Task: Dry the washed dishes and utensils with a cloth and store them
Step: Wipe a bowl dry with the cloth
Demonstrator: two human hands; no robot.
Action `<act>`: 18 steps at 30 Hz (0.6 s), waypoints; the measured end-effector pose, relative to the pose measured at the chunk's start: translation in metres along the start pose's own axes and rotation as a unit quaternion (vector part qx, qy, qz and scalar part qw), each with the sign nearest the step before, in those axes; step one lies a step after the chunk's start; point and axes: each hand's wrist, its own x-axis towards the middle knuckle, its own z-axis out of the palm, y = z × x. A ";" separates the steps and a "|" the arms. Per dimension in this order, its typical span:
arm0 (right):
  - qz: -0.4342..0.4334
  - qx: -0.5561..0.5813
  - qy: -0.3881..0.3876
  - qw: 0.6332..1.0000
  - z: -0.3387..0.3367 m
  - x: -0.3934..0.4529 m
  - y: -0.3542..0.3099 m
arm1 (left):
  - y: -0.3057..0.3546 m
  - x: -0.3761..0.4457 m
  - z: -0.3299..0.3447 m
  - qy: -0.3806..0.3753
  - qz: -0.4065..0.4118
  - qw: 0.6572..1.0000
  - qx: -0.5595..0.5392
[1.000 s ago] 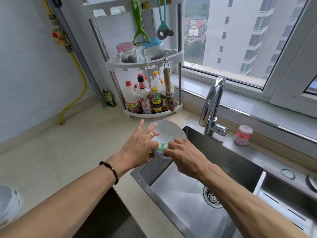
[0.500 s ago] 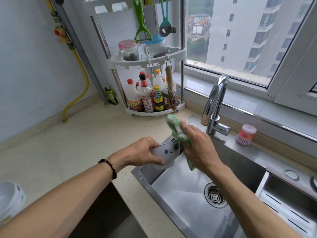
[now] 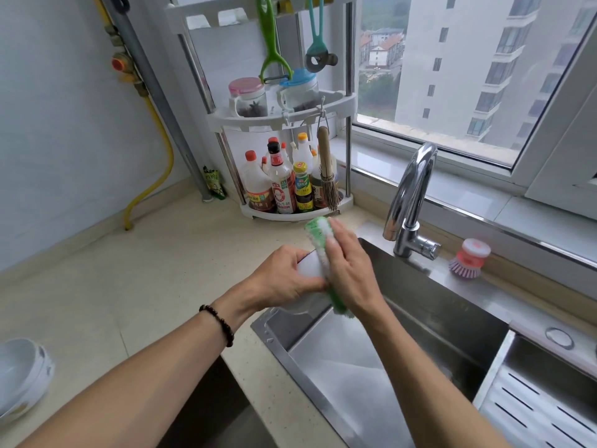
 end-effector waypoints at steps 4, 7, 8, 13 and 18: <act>-0.003 -0.022 -0.013 1.000 0.014 -0.011 0.008 | -0.001 0.001 -0.005 0.025 0.009 1.000 0.013; 0.131 0.144 0.012 0.981 0.006 0.008 0.015 | 0.002 -0.002 -0.005 0.018 0.015 1.000 0.009; 0.128 0.166 0.023 0.977 0.005 0.010 0.015 | 0.003 -0.001 -0.006 0.026 0.014 1.000 -0.004; 0.026 0.082 0.026 0.996 0.022 -0.004 0.002 | 0.009 0.005 -0.016 0.050 0.007 0.998 -0.043; 0.112 0.162 0.018 0.980 0.008 0.023 -0.009 | 0.008 0.004 -0.017 0.074 0.007 0.993 -0.092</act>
